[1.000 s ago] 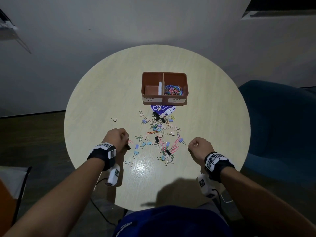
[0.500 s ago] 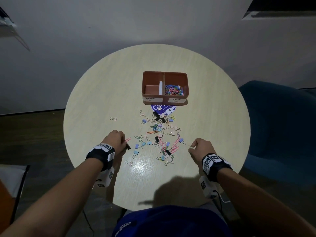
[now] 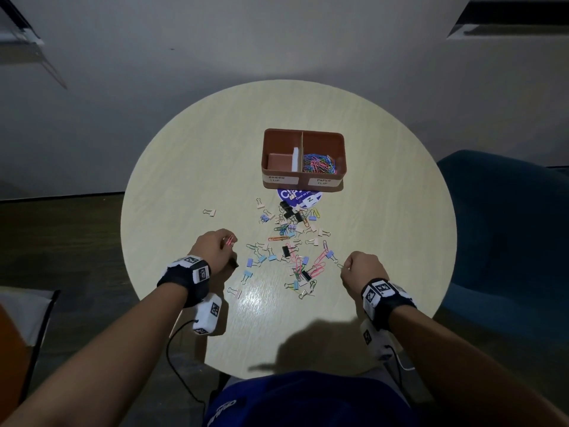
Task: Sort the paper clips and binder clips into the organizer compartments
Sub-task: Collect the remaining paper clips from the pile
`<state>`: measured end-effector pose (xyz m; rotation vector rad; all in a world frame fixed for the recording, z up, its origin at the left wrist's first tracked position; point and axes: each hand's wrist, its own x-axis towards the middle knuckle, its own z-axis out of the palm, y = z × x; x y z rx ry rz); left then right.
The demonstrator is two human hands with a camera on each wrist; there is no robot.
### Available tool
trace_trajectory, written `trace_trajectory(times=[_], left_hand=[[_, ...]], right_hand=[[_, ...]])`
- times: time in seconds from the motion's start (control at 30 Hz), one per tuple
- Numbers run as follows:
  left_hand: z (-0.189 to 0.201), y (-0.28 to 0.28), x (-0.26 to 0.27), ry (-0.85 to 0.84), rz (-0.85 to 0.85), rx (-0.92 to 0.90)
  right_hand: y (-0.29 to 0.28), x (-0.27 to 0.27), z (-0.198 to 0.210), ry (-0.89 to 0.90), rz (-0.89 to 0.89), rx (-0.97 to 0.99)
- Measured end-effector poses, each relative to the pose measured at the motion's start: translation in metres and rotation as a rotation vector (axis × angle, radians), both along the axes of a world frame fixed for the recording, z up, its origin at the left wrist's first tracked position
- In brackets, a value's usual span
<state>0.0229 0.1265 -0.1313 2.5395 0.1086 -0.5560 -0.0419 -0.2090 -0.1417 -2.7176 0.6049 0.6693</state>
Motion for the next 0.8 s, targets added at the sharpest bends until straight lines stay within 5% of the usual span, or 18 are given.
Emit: trace_trajectory(times=[0.17, 0.43, 0.6, 0.8], left_hand=[[0.002, -0.022, -0.002, 0.089, 0.07, -0.075], [0.0, -0.057, -0.013, 0.12, -0.058, -0.092], [-0.006, -0.069, -0.025, 0.111, -0.222, -0.1], [-0.009, -0.08, -0.044, 0.133, -0.463, -0.06]], right_hand=[[0.004, -0.003, 0.0, 0.067, 0.074, -0.031], [0.004, -0.013, 0.005, 0.077, 0.09, 0.064], [0.003, -0.017, 0.006, -0.083, -0.114, 0.387], [0.01, -0.017, 0.005, -0.069, -0.129, 0.583]])
